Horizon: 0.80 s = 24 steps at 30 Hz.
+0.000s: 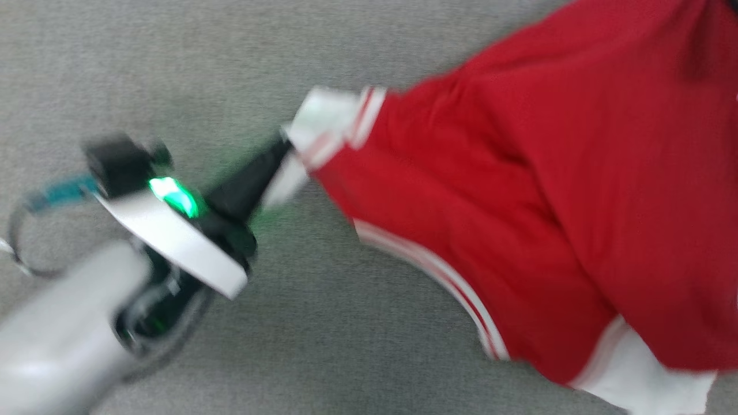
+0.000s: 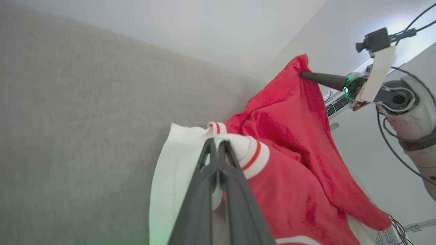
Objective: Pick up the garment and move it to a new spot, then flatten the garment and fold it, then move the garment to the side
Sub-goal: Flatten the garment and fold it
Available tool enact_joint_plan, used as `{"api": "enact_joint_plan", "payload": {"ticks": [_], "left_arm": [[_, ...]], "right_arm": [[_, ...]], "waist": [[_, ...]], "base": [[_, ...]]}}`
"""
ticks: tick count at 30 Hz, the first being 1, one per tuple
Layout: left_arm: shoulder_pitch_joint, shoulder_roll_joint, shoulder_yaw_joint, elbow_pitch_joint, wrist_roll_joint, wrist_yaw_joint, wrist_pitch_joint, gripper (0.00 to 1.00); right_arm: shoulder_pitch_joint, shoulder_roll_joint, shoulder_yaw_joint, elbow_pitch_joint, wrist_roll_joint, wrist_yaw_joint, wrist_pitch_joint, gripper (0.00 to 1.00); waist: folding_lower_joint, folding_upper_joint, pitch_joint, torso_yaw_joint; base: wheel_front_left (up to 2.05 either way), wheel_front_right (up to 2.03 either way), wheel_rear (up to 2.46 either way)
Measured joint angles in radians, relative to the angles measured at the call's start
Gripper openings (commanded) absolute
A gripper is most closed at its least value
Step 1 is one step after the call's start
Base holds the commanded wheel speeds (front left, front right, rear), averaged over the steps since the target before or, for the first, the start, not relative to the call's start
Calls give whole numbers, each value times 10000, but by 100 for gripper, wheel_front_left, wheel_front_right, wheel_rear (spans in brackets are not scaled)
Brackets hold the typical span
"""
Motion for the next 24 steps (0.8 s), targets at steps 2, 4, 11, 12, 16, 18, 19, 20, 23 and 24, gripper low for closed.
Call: {"api": "enact_joint_plan", "payload": {"ticks": [2, 4, 11, 12, 16, 18, 19, 20, 23, 24], "left_arm": [[-830, 209, 65, 77, -176, 0, 0, 0], [-1796, 403, 125, 253, -477, 0, 31, 0], [-5933, 426, 648, 2368, -708, 0, 727, 0], [-6554, 282, 805, 2817, -750, 0, 788, 0], [-8915, -330, 1444, 4652, -945, -4, 838, 0], [-9950, -681, 1860, 5402, -1055, -10, 646, 0], [-10411, -865, 2044, 5666, -1108, -13, 543, 0], [-10802, -1039, 2234, 5799, -1181, -15, 441, 0], [-11425, -1430, 2508, 5800, -1714, -13, 385, 0], [-11345, -1398, 2378, 5674, -1835, -12, 548, 0]], "right_arm": [[-583, 215, -184, 407, -146, -10, -362, 0], [-1311, 439, -510, 828, -328, -15, -809, 0], [-4252, 1398, -1856, 2562, -1546, -19, -2671, 0], [-4662, 1547, -2013, 2834, -1756, -19, -2897, 0], [-6217, 1964, -2633, 3946, -2284, 8, -3866, 0], [-6905, 2121, -3003, 4418, -2612, 23, -4475, 0], [-7194, 2209, -3208, 4610, -2757, 27, -4769, 0], [-7456, 2265, -3335, 4798, -2892, 33, -4991, 0], [-7840, 2376, -3428, 5265, -3093, 31, -5294, 0], [-7826, 2374, -3323, 5636, -3099, 27, -5329, 0]], "waist": [[0, 0, -18, -164], [0, 0, 23, -327], [0, 0, 495, -796], [0, 0, 566, -872], [1, 0, 843, -1164], [1, 0, 953, -1312], [1, 0, 993, -1378], [1, 0, 1029, -1435], [1, 0, 1087, -1533], [1, 0, 1084, -1544]], "base": [[0, 0, 0], [0, 0, 0], [0, 0, 0], [0, 0, 0], [0, 0, 0], [0, 0, 0], [0, 0, 0], [0, 0, 0], [0, 0, 0], [0, 0, 0]]}}
